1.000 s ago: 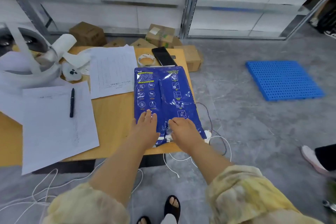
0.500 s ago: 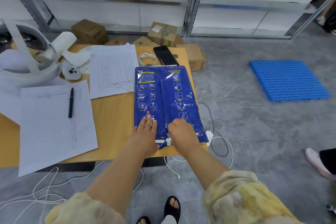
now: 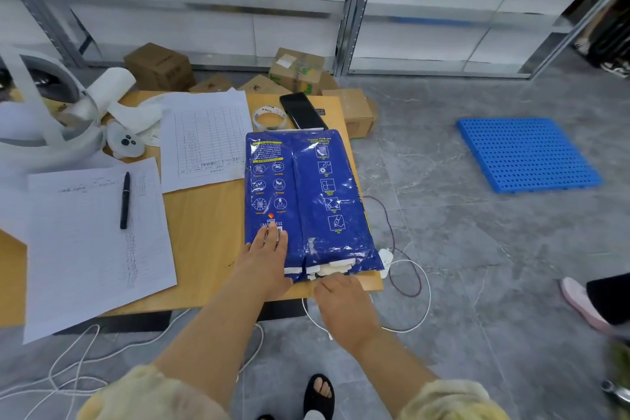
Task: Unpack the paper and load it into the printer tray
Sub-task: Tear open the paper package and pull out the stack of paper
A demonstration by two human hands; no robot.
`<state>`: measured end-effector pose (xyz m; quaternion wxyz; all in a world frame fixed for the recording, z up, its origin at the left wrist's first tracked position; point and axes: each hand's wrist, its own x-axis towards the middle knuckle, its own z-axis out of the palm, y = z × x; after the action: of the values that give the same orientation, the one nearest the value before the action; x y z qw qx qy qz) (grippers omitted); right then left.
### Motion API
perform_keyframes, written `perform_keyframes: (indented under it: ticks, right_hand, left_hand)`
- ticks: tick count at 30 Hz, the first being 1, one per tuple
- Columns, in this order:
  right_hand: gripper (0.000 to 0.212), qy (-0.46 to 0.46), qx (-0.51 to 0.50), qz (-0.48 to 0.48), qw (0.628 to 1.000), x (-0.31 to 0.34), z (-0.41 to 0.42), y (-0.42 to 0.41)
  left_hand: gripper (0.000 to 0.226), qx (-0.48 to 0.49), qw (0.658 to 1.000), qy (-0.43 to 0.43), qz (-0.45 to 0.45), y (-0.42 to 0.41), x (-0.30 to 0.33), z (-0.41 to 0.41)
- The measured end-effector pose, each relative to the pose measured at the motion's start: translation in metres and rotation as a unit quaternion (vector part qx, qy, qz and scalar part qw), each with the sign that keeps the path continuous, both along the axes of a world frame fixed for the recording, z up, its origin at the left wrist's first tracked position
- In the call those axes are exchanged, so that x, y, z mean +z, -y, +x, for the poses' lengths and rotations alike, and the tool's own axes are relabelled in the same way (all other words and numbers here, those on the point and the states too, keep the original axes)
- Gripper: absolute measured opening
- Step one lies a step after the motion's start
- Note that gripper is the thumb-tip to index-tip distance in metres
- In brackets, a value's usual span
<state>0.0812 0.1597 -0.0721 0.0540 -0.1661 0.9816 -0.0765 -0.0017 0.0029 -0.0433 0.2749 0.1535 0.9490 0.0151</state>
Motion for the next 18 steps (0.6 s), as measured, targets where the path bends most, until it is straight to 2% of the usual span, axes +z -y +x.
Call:
perform_keyframes:
  ticks: [9, 14, 18]
  right_hand:
    - [0.039, 0.059, -0.044, 0.050, 0.996, -0.003, -0.019, 0.014]
    - [0.043, -0.002, -0.094, 0.057, 0.994, 0.013, -0.024, 0.012]
    - [0.044, -0.054, -0.164, 0.021, 0.985, 0.012, -0.033, 0.011]
  left_hand:
    - [0.092, -0.002, 1.000, 0.001, 0.000, 0.000, 0.000, 0.000]
    - [0.092, -0.003, 1.000, 0.003, 0.004, 0.002, 0.001, 0.000]
    - [0.092, -0.004, 1.000, -0.003, 0.009, 0.002, 0.000, 0.000]
